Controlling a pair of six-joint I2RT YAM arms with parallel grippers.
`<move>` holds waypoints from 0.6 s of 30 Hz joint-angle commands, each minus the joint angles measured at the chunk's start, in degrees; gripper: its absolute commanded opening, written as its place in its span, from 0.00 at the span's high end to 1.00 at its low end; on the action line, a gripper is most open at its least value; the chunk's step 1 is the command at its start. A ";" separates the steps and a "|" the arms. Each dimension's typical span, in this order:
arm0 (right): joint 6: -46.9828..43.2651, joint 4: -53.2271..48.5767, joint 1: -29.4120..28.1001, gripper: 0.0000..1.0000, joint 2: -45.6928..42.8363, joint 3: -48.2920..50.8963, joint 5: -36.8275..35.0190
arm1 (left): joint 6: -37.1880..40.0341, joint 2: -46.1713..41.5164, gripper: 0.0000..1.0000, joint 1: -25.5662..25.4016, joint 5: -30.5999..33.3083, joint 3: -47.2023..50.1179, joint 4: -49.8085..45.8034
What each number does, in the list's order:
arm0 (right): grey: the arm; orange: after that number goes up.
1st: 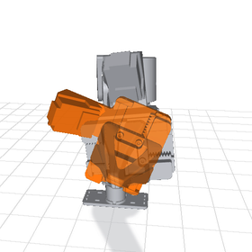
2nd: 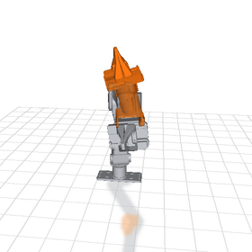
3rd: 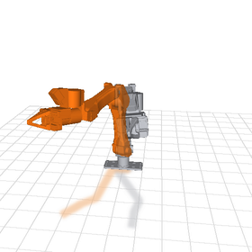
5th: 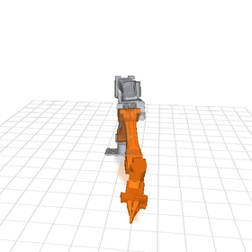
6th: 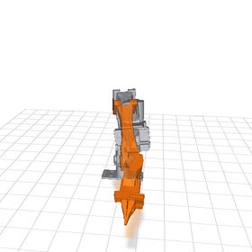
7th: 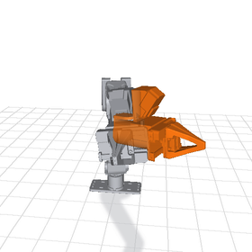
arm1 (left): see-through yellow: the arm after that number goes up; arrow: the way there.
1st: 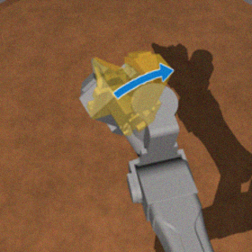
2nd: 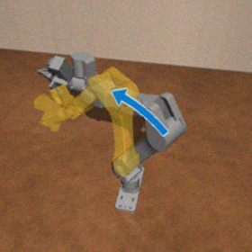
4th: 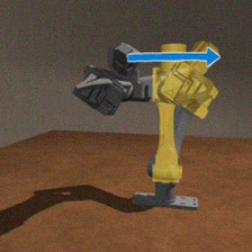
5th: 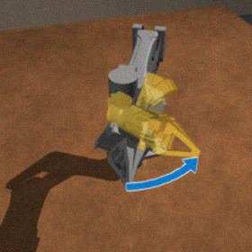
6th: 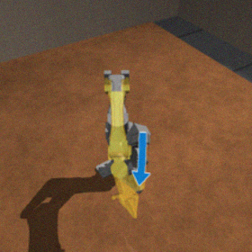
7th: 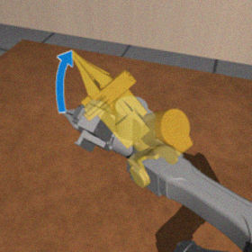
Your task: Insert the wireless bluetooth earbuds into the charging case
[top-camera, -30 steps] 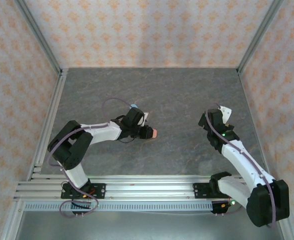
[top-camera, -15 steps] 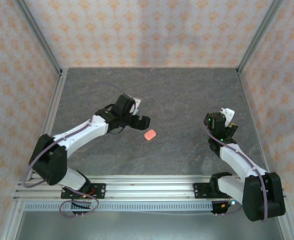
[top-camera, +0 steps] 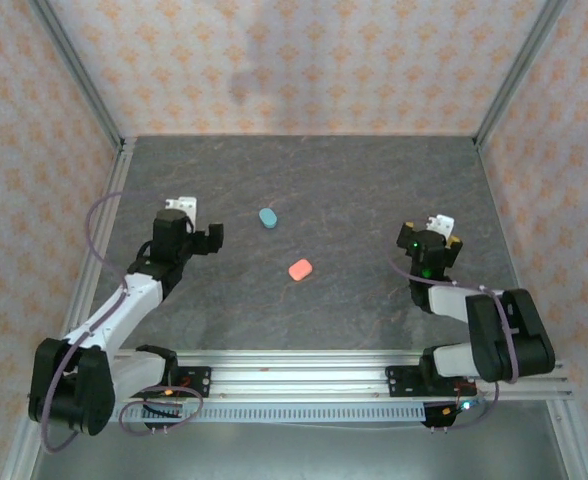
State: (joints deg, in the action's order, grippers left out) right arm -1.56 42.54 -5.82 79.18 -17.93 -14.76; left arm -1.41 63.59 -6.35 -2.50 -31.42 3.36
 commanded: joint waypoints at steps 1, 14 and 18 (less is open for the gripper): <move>1.71 12.50 3.42 0.01 5.94 0.08 3.60 | 0.23 1.54 0.00 2.53 -1.52 3.67 16.84; 1.45 9.78 4.15 0.01 9.17 -3.23 5.89 | 0.64 19.45 0.00 9.02 -5.15 6.42 36.76; 1.35 10.02 4.15 0.01 9.11 -3.08 5.88 | 1.40 19.96 0.00 8.90 -5.99 5.91 36.02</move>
State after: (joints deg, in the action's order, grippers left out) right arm -0.71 51.48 -1.76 88.14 -20.49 -9.28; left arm -0.10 83.66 2.57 -7.11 -26.04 33.85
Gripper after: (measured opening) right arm 0.993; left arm 0.996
